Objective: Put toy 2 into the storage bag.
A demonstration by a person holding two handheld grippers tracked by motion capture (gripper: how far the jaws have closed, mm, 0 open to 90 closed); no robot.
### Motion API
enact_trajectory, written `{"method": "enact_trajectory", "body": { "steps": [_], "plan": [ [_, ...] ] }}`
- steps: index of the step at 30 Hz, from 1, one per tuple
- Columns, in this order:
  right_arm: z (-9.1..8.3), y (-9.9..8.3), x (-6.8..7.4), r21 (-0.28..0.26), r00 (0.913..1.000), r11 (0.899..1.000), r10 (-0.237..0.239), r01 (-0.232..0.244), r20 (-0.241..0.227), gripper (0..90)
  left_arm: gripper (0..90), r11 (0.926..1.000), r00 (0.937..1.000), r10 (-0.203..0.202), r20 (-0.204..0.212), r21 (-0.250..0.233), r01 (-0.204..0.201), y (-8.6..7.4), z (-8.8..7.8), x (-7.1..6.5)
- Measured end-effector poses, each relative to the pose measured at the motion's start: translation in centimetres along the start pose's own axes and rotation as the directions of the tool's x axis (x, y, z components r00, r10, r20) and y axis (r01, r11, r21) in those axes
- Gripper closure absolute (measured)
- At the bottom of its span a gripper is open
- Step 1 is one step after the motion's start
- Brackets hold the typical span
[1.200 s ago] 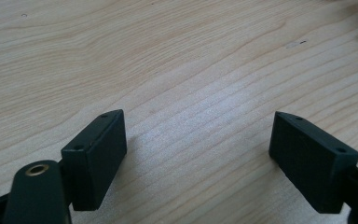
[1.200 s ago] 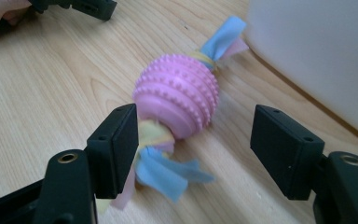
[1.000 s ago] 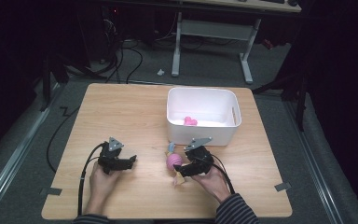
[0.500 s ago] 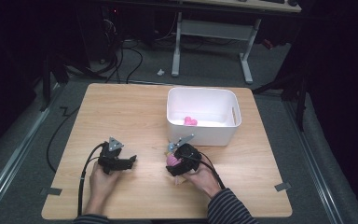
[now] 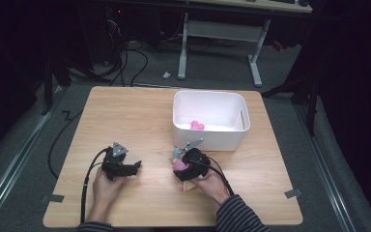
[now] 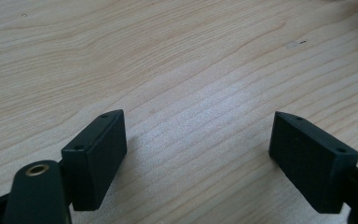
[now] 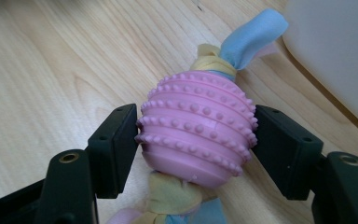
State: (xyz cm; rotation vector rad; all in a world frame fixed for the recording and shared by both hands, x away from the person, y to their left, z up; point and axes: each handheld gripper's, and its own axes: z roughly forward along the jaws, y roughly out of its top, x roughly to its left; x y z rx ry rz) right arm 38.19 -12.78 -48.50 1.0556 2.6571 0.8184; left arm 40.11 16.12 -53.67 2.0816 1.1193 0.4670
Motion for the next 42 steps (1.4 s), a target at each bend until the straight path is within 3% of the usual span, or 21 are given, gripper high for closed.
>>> {"method": "enact_trajectory", "body": {
  "steps": [6,13,35,42],
  "plan": [
    [-0.9,-0.3,0.2,-0.018,0.9990,1.000,-0.017,0.016,-0.040,33.3,19.0,1.0000,1.0000,0.000,0.000,0.000,0.000,0.0,0.0,0.0],
    [-2.1,-0.9,-0.2,-0.041,0.9983,0.999,-0.021,0.019,-0.053,33.4,15.2,0.9999,0.9999,0.012,0.003,0.008,-0.012,0.0,0.0,-0.1],
    [-6.8,-2.9,-2.1,-0.086,0.9998,0.996,-0.021,0.021,-0.005,33.4,14.7,0.9999,0.9999,0.012,0.003,0.008,-0.012,0.0,0.0,-0.1],
    [-8.2,-3.4,-2.9,-0.110,0.9998,0.994,-0.010,0.009,-0.015,33.4,14.7,0.9999,0.9999,0.012,0.003,0.008,-0.012,0.0,0.0,-0.1]
  ]
}}
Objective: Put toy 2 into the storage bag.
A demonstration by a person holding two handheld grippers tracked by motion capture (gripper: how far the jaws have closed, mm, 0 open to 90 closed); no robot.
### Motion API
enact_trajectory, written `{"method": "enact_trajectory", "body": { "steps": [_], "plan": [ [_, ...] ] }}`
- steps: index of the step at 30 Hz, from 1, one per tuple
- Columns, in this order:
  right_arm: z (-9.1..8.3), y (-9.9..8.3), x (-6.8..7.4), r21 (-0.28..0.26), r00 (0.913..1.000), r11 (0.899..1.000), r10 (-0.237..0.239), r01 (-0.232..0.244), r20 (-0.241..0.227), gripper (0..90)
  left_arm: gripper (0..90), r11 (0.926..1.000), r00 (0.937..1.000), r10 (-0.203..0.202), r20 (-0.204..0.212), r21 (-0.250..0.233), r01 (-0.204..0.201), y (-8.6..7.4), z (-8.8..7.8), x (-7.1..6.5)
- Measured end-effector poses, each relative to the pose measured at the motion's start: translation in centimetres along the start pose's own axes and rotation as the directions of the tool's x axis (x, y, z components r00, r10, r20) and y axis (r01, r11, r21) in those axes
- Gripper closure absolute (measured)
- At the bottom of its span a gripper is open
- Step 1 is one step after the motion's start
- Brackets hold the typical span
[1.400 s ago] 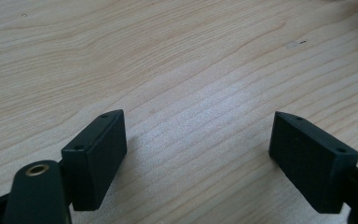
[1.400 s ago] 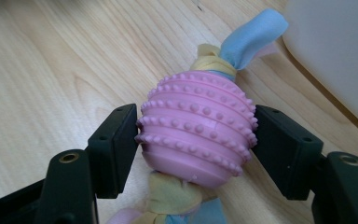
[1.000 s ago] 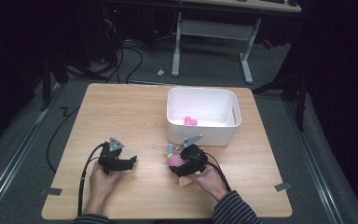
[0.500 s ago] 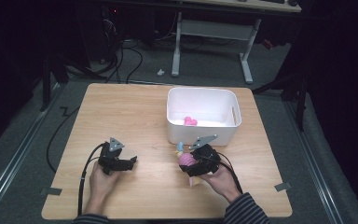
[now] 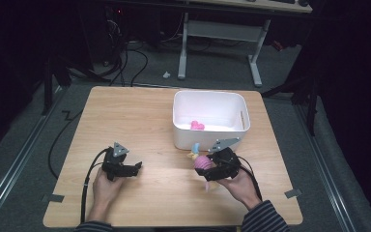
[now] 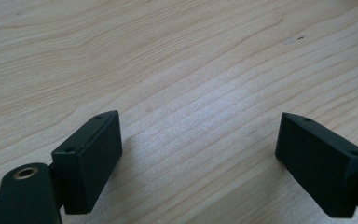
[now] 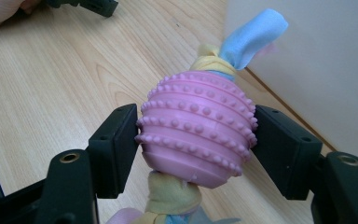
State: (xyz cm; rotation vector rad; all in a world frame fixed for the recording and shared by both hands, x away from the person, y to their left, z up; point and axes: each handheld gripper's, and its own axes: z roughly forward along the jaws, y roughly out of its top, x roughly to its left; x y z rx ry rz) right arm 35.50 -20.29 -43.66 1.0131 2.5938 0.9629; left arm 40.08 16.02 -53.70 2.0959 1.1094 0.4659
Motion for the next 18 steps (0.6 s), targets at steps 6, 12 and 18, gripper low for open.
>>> {"method": "enact_trajectory", "body": {
  "steps": [6,12,18],
  "plan": [
    [-1.5,0.0,-0.3,-0.013,0.9999,1.000,-0.011,0.011,0.005,33.4,14.7,1.0000,1.0000,0.000,0.000,0.000,0.000,0.0,0.0,0.0],
    [-2.8,0.1,-0.8,-0.032,1.0000,0.999,-0.003,0.003,0.004,33.4,14.7,1.0000,1.0000,0.000,0.000,0.000,0.000,0.0,0.0,0.0],
    [-4.2,0.4,-1.3,-0.055,1.0000,0.998,0.006,-0.006,0.001,33.4,14.7,1.0000,1.0000,0.000,0.000,0.000,0.000,0.0,0.0,0.0]
  ]
}}
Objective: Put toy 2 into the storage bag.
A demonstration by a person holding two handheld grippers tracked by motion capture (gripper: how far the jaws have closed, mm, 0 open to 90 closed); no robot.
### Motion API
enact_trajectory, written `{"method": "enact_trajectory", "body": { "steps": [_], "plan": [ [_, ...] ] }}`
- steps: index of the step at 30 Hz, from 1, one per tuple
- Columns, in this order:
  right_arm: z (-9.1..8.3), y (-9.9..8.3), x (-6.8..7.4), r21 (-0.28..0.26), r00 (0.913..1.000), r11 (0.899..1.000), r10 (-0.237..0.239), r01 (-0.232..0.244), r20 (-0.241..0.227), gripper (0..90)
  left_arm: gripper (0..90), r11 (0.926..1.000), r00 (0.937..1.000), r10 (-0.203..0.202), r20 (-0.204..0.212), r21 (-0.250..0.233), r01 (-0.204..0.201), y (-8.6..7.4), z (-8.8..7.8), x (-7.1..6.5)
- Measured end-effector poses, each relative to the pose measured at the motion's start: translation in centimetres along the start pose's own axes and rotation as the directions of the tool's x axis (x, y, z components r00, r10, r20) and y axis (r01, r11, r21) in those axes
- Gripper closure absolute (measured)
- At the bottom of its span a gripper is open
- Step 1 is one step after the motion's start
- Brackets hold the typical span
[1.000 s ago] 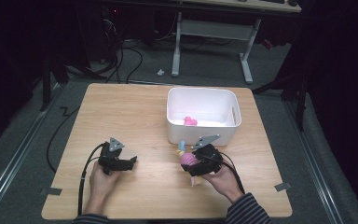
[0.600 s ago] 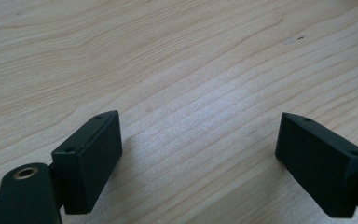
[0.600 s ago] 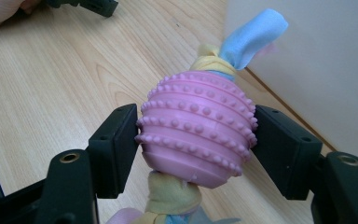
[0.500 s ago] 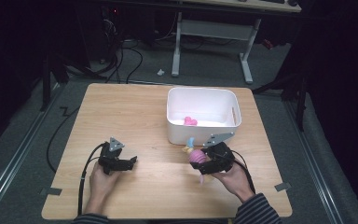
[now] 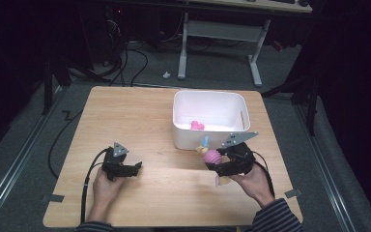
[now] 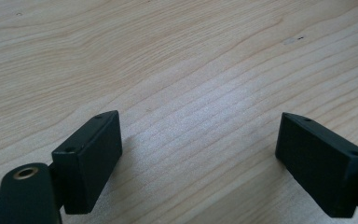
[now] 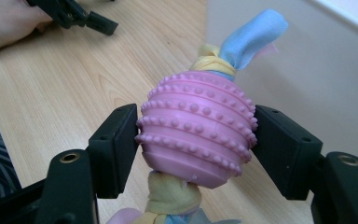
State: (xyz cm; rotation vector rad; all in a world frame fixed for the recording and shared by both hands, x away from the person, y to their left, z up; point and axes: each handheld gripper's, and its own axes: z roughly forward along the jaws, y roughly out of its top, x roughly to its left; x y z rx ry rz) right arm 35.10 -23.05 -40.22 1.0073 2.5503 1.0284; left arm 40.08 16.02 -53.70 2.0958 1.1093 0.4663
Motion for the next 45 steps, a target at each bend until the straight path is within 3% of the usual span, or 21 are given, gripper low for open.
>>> {"method": "enact_trajectory", "body": {
  "steps": [16,27,34,45],
  "plan": [
    [-2.8,2.7,-2.2,-0.045,0.9996,0.999,-0.001,0.003,0.027,33.5,14.8,1.0000,1.0000,-0.003,0.000,-0.001,0.003,0.0,0.0,0.0],
    [-3.9,5.6,-4.8,-0.067,0.9958,0.998,0.014,-0.008,0.090,33.5,14.8,1.0000,1.0000,-0.002,0.000,-0.001,0.002,0.0,0.0,0.0],
    [-3.8,7.4,-6.4,-0.062,0.9924,0.998,0.018,-0.010,0.122,33.4,15.1,1.0000,1.0000,-0.003,0.000,-0.001,0.003,0.0,0.0,0.0],
    [-1.6,8.4,-8.2,-0.042,0.9868,0.998,0.042,-0.036,0.156,33.3,15.2,1.0000,1.0000,-0.004,-0.001,-0.001,0.004,0.0,0.0,0.0]
  ]
}}
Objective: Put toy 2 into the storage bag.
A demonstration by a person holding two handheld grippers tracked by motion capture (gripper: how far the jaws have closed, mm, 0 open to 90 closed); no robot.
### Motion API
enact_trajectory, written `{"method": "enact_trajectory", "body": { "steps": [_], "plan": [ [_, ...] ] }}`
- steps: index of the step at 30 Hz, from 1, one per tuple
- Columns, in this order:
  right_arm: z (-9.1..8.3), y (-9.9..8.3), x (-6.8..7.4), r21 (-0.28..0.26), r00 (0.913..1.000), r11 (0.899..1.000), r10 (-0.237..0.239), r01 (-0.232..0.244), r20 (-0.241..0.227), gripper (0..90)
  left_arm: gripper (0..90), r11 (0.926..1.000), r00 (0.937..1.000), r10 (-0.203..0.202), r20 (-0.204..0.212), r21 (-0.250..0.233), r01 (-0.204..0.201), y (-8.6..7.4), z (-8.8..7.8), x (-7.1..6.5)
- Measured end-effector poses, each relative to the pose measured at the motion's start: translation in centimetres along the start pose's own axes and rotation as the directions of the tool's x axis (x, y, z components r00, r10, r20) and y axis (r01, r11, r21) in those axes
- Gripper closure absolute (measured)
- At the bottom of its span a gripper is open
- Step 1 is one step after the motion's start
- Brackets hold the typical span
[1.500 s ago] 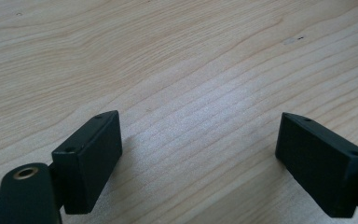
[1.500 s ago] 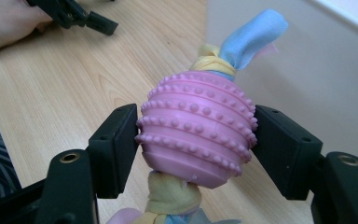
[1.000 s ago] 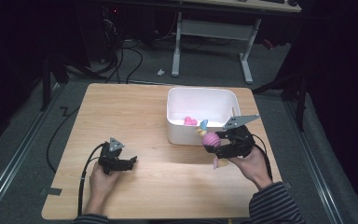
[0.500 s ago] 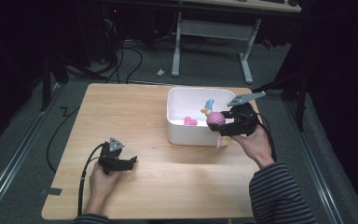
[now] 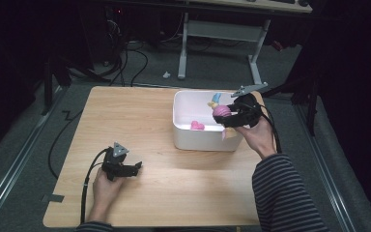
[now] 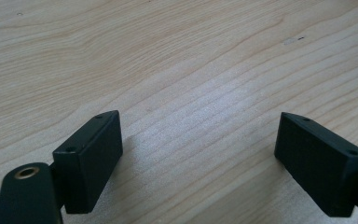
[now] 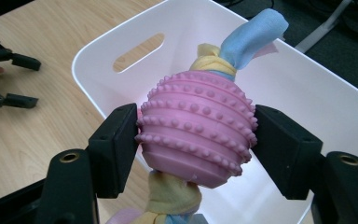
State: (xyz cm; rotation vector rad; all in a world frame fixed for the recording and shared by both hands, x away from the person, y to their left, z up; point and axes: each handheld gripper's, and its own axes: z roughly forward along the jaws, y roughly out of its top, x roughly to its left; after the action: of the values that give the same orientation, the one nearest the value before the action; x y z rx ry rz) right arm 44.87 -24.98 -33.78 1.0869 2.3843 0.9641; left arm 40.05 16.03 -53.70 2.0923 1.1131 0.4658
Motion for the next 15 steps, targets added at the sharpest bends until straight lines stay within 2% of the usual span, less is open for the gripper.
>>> {"method": "enact_trajectory", "body": {
  "steps": [11,15],
  "plan": [
    [2.2,0.2,-0.9,0.027,0.9994,0.999,0.024,-0.025,0.024,33.3,15.2,1.0000,1.0000,0.000,-0.001,0.000,0.000,0.0,0.0,0.0],
    [2.9,0.1,-0.9,0.051,0.9997,0.999,0.011,-0.012,0.024,33.2,15.2,1.0000,1.0000,0.000,-0.001,0.000,0.000,0.0,0.0,0.0]
  ]
}}
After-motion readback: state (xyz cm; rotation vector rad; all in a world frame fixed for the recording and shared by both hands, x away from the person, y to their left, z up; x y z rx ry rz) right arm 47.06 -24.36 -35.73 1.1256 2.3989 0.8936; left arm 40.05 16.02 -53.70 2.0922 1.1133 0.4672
